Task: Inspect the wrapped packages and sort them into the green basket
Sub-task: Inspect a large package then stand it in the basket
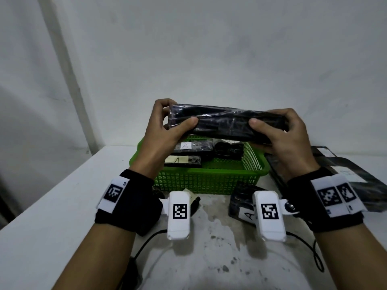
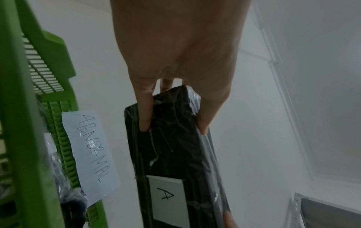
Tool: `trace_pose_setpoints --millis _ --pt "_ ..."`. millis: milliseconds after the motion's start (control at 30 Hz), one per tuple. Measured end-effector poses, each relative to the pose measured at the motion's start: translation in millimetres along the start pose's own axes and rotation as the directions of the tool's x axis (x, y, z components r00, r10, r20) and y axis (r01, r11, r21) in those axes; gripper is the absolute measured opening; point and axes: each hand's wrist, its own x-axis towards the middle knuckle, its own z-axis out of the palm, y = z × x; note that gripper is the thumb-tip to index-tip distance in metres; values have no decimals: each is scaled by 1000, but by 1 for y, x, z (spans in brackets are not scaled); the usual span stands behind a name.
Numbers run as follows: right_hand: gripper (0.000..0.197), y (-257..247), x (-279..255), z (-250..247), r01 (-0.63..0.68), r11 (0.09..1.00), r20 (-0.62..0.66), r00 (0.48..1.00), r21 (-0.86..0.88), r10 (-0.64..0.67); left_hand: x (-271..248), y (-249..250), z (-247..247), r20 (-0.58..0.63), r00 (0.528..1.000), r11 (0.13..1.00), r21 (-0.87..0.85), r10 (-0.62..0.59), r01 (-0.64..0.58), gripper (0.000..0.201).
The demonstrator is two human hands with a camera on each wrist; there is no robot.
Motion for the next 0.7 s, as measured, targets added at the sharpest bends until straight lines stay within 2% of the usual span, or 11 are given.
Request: trace_pose_setpoints --millis 67,133,167,233,367,433,500,567,633,700 --pt "36 -4 2 -2 -1 999 9 1000 45 0 3 2 0 20 1000 999 -31 -7 8 26" --pt "26 -10 2 -4 -5 991 12 1000 133 3 4 8 -1 23 1000 994 -110 -21 24 14" --pt "21 -13 2 -5 -2 985 11 1000 175 0 5 9 -1 22 999 989 -148 -26 29 15" --pt "26 -16 2 -6 51 975 -2 999 215 -52 6 8 0 20 998 983 -177 -53 56 17" --pt "28 -18 1 -9 184 967 58 979 178 -198 2 6 -1 72 966 956 -149 -246 255 45" --pt "44 -17 3 -14 113 970 80 988 215 -133 2 7 -1 100 962 957 -114 -255 265 49" --pt "62 -16 7 -15 -71 966 124 991 250 41 1 10 -3 100 971 965 -127 -217 228 55" --pt "68 -17 8 -13 -226 944 187 965 239 184 1 11 -3 120 973 971 -114 -195 209 64" --pt "63 -17 8 -12 -250 946 159 963 207 219 1 10 -2 126 977 980 -79 -174 185 64" --pt "59 -18 7 -12 -214 951 119 974 224 191 1 7 -1 104 983 986 -57 -152 158 60"
